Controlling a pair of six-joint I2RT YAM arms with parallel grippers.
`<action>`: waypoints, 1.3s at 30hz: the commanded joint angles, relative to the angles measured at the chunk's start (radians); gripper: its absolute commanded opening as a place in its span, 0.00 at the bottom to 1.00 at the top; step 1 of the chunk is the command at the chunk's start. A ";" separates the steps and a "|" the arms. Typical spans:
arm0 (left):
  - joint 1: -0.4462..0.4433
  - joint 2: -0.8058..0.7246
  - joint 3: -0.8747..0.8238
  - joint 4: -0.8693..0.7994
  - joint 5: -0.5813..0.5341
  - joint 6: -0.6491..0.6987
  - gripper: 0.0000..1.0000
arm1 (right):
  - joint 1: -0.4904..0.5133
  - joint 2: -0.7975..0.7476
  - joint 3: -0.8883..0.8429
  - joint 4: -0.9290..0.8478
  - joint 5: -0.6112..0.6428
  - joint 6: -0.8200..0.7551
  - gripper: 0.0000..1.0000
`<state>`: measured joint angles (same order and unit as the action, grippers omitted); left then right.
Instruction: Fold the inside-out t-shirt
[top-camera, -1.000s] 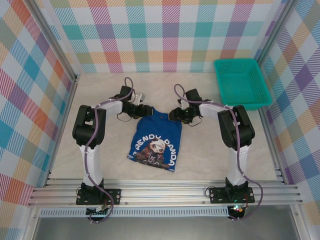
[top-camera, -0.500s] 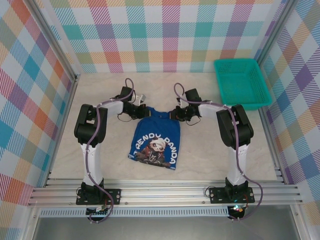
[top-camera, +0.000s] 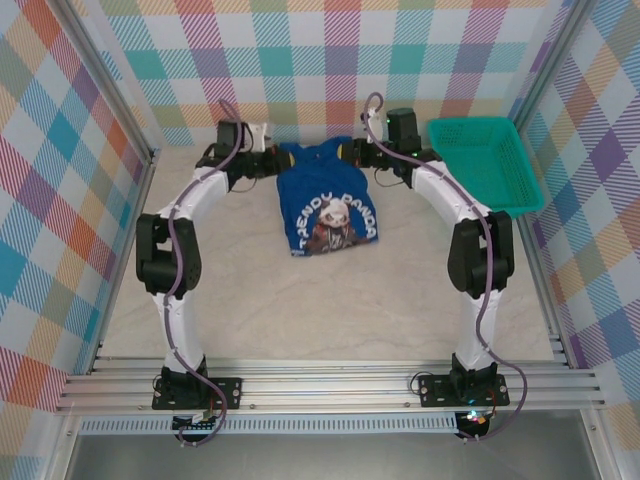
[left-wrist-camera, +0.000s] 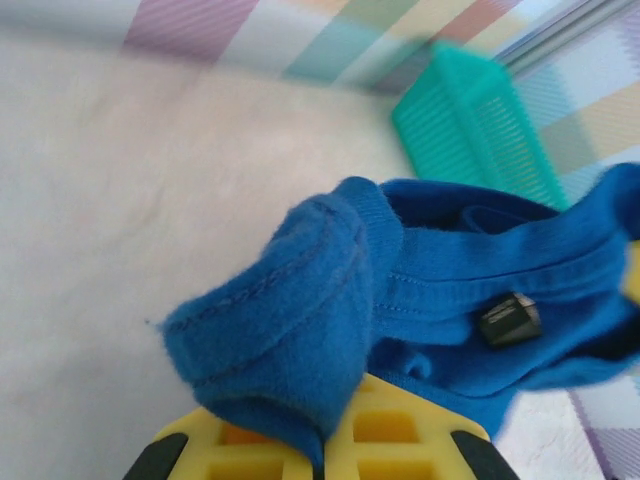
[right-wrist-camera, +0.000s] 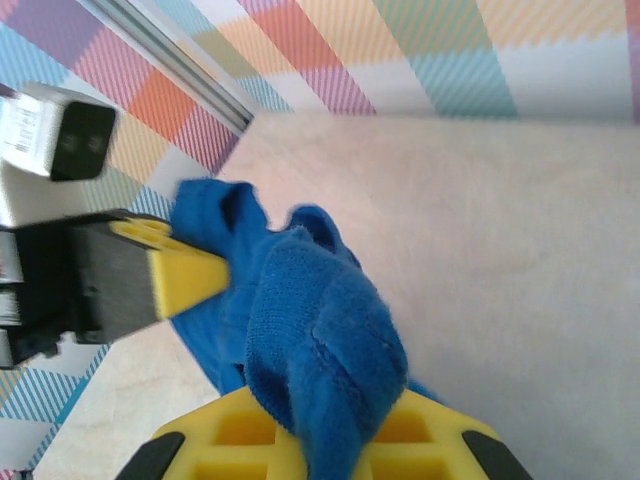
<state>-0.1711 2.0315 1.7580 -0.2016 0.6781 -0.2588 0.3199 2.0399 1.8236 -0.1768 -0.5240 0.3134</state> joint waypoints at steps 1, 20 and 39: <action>0.007 -0.116 0.000 0.059 0.060 -0.020 0.00 | -0.005 -0.079 -0.001 -0.022 -0.059 -0.096 0.01; -0.225 -0.675 -0.970 0.290 -0.072 -0.123 0.01 | 0.090 -0.584 -0.931 0.149 -0.047 -0.072 0.05; -0.244 -0.812 -0.730 0.064 -0.355 0.024 0.06 | 0.088 -0.692 -0.667 -0.033 0.114 -0.120 0.05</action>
<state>-0.4316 1.2903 0.9207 -0.0784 0.4049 -0.3523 0.4122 1.4528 1.0790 -0.1986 -0.4431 0.2157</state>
